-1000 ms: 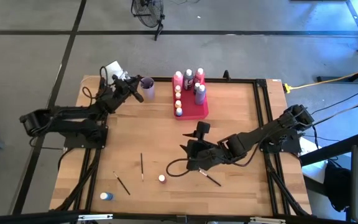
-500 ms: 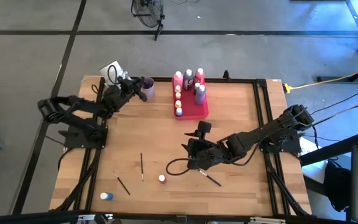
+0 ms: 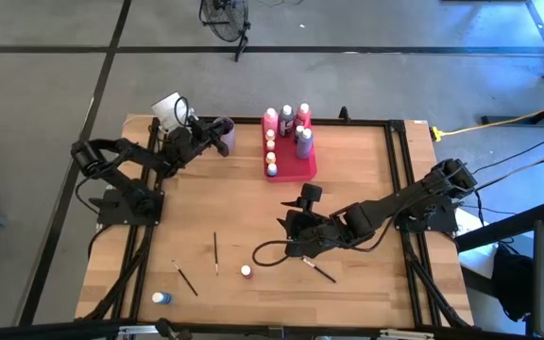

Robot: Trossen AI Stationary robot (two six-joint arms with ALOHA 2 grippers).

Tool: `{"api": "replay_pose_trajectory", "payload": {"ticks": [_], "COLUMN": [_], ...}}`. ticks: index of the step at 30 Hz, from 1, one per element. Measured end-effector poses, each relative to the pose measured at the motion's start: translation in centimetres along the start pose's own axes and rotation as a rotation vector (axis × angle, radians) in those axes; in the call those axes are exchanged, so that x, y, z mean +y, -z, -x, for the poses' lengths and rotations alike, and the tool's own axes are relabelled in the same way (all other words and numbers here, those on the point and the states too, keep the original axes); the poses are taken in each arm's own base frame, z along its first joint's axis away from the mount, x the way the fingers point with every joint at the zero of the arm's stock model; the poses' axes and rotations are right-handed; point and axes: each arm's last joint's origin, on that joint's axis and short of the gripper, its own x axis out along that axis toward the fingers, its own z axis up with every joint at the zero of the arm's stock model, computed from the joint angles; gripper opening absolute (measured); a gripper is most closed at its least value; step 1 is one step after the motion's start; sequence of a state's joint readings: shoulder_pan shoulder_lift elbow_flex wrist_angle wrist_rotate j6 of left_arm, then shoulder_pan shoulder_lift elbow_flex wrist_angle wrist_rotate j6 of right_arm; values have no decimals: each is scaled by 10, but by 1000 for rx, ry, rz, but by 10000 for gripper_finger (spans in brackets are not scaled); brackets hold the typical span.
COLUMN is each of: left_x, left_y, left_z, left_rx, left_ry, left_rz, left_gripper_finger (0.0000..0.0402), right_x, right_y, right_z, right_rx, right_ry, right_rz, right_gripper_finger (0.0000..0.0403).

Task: Pick & Place Paint Supplies
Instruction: Put the black paint brush into the purple cup, then put the yellow paint bottle into the red bin

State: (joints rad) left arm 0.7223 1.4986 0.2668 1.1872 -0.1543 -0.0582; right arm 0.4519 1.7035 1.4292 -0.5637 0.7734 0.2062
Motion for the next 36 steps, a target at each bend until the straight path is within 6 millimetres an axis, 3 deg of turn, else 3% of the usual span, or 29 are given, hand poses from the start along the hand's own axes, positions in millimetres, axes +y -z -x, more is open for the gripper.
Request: {"api": "replay_pose_trajectory", "payload": {"ticks": [18,30,36], "left_x": [-2,-10,-19], "left_y": [-3,-32,-46], "left_z": [0,7,16], "left_rx": [-35,-307,-333], "left_ry": [76,363,572], "left_rz": [-82,120,237], "left_gripper_finger": [114,210,241], "right_x": [-1,-1,0], "right_y": [3,3,4], "right_z": [0,0,2], "right_rx": [24,23,16], "right_ry": [5,22,41], "right_rz": [2,-33,-74], "right_gripper_finger": [213,213,213]}}
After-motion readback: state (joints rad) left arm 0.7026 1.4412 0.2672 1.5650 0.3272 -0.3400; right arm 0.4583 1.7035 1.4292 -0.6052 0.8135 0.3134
